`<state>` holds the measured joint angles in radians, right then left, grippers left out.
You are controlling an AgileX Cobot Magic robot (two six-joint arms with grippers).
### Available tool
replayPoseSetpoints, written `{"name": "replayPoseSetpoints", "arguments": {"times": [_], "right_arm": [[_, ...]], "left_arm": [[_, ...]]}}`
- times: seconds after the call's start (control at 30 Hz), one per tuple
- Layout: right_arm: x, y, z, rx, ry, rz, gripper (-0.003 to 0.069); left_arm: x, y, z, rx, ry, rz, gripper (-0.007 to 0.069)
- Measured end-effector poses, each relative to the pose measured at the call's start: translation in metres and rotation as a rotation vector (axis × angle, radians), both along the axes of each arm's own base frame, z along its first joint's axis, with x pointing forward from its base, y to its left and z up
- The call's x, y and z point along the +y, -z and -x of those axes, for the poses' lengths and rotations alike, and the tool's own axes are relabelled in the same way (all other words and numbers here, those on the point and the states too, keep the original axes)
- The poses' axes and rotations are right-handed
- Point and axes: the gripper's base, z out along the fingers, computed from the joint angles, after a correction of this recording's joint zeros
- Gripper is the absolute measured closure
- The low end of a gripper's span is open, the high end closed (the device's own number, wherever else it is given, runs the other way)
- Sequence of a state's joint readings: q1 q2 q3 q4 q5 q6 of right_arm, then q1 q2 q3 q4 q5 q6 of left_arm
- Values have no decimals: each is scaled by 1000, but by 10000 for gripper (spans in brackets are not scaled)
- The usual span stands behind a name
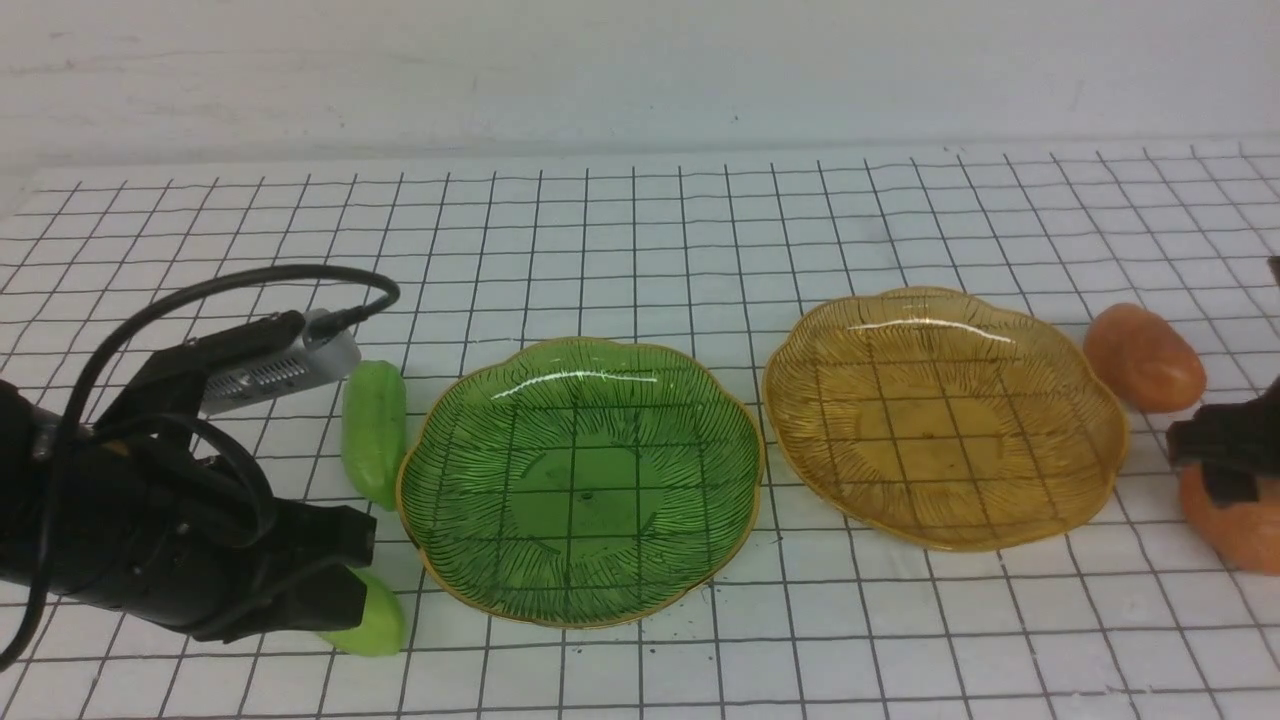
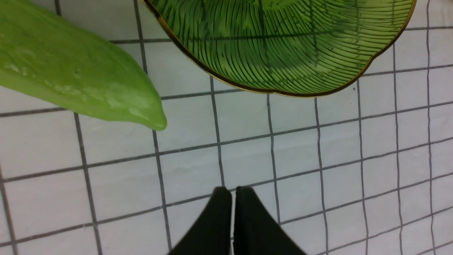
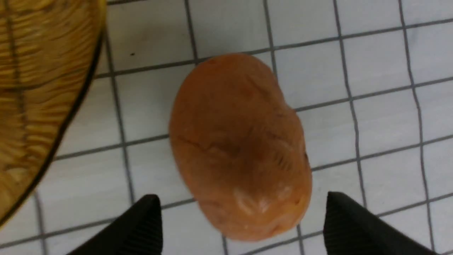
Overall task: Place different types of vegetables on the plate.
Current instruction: 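Put the potato onto the plate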
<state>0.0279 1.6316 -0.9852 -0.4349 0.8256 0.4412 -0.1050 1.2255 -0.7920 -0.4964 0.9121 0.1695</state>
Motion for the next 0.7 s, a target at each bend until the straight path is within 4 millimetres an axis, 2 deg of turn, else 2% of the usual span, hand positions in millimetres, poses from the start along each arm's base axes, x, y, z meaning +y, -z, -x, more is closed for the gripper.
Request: {"name": "replayPoseSetpoints", "arguments": {"times": [0.13,0.23,0.33,0.4,0.53,0.6,0.7], "right_arm": [[-4,24,-11,38,-3,53,28],[-4,46,-16,79,14,51,25],[-4,56,-19,102,13,51,32],[-4,57,-22,99,-1,56,52],[-3,57,-23,103,-10,52,192],[-5,52,-22,124,0,74,190],[-9,23,-21,113,41,109,189]], "left_arm": [[0,0,0,0,1,-2,629],[0,0,0,-1,0,-2,628],[0,0,0,-1,0,-2,628],[0,0,0,-2,0,-2,628],[0,0,0,-2,0,-3,628],[0,0,0,-2,0,-4,628],[0,0,0,-2,0,-4,628]]}}
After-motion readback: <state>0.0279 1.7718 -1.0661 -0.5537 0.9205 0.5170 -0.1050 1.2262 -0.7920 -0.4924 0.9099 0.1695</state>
